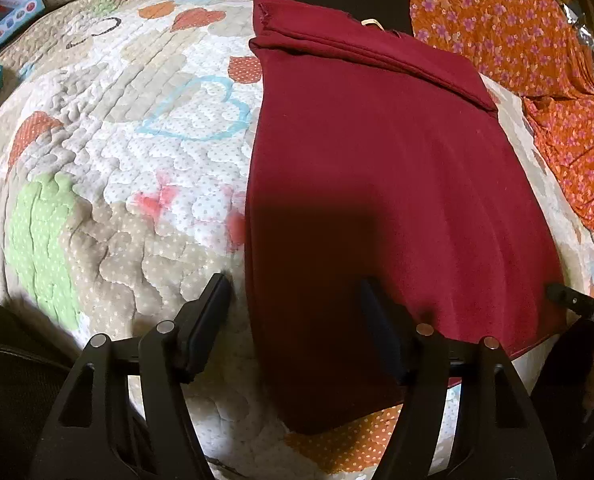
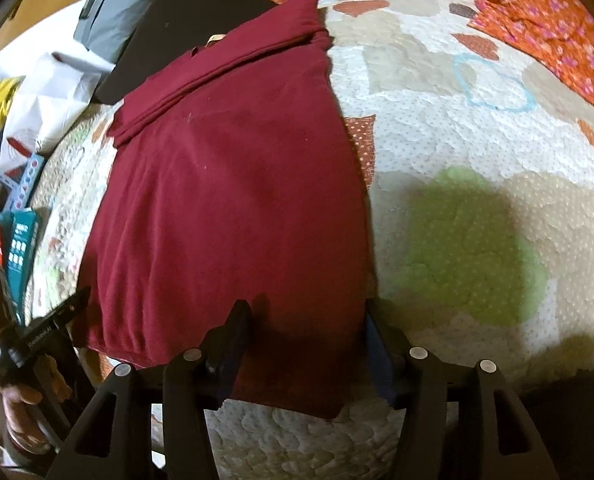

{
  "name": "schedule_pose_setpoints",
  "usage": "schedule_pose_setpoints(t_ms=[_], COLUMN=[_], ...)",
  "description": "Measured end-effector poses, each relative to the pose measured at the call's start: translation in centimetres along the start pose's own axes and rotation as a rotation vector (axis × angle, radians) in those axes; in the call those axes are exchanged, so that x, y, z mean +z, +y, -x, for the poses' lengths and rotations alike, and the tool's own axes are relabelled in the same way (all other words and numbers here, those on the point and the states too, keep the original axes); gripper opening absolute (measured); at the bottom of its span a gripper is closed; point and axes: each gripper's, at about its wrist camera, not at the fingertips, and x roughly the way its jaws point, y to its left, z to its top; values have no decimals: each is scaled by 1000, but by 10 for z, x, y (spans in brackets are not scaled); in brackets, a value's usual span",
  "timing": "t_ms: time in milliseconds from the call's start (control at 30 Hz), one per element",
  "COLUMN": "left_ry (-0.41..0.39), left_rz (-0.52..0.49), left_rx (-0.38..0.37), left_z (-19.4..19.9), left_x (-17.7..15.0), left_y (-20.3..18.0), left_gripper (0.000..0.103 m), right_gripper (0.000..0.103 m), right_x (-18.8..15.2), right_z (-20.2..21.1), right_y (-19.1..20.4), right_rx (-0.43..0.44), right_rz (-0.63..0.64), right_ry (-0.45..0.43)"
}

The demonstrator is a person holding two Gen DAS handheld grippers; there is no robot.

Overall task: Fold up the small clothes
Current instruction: 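Release the left tool and smooth the folded sweatshirt with both tools, then grasp the hem end of the red sweatshirt strip with the right tool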

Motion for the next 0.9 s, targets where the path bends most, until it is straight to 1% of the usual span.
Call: schedule_pose_setpoints(t_ms=[100,167,267,300,333,367,400,433,467,500,533,600,667,700,800,900], left_ry=[-3,-5,-7,-8,-9,-12,-18,-24,-26,-11,-2,-10,-26,-40,-86,-123], left_rz=[-1,-2,-10,-16,-19,-13,-8,-6,1,32,55,43,40,42,42,41], left_rx=[0,1,4,0,-10,-24,-18,-11,-17,-81,-110,-129,-153,-175,-199,-207], left_z=[-1,-1,-1,-1,0,1,3,5,7,7,8,13,19,24,35,43], left_x=[0,-1,-2,-2,-2,-3,-3,-3,-2,0,2,8,15,23,41,61], left_y=[0,-1,-1,-2,-2,-1,-1,-1,2,7,10,9,7,7,6,7], left_gripper=[68,69,68,68,67,55,46,28,8,7,6,6,6,6,6,6], right_gripper=[57,57,56,50,40,34,25,19,18,17,16,16,16,15,15,15], right_x=[0,0,-1,-1,-2,-2,-1,0,1,2,4,12,24,30,55,80], right_z=[-1,-1,0,0,0,0,0,0,0,1,2,9,19,24,37,44], right_y=[1,1,3,5,7,10,12,13,15,15,16,14,14,15,18,25], right_rx=[-2,-4,13,19,36,64,107,140,176,205,230,304,349,363,402,403], right_rz=[5,14,27,35,47,56,57,56,52,44,34,4,-6,-7,-16,8], right_ry=[-3,-6,-18,-25,-33,-37,-39,-43,-51,-63,-72,-100,-137,-155,-210,-254])
